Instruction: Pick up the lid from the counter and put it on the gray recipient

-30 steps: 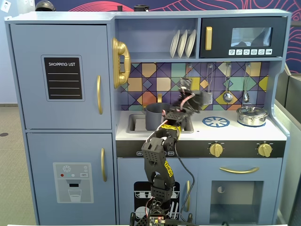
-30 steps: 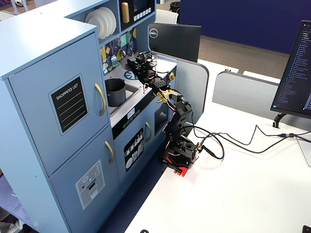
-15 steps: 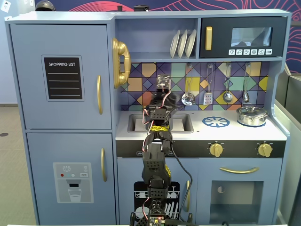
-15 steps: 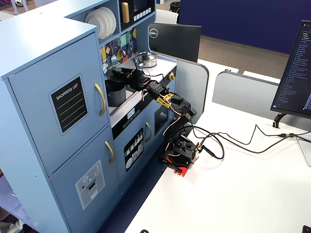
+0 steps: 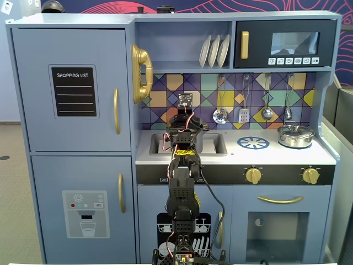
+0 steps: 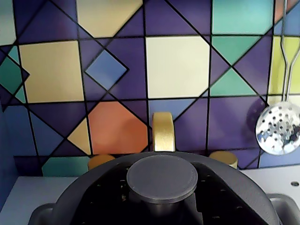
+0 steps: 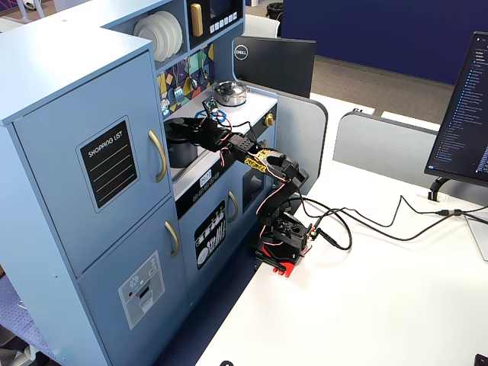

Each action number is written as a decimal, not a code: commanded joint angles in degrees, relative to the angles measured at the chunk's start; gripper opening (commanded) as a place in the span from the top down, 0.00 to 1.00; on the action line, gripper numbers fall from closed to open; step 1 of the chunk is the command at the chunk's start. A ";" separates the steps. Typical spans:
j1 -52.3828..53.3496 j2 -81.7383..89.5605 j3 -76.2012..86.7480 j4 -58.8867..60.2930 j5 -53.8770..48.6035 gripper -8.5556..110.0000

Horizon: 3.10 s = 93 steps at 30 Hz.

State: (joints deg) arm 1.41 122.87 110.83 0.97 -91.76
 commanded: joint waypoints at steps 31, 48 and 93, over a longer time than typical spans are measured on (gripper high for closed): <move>-0.09 5.27 5.80 2.20 -2.81 0.76; 0.18 50.45 7.65 70.14 -3.08 0.93; 3.52 59.24 61.17 86.66 5.19 0.89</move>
State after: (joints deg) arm 3.87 182.55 172.00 77.43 -86.31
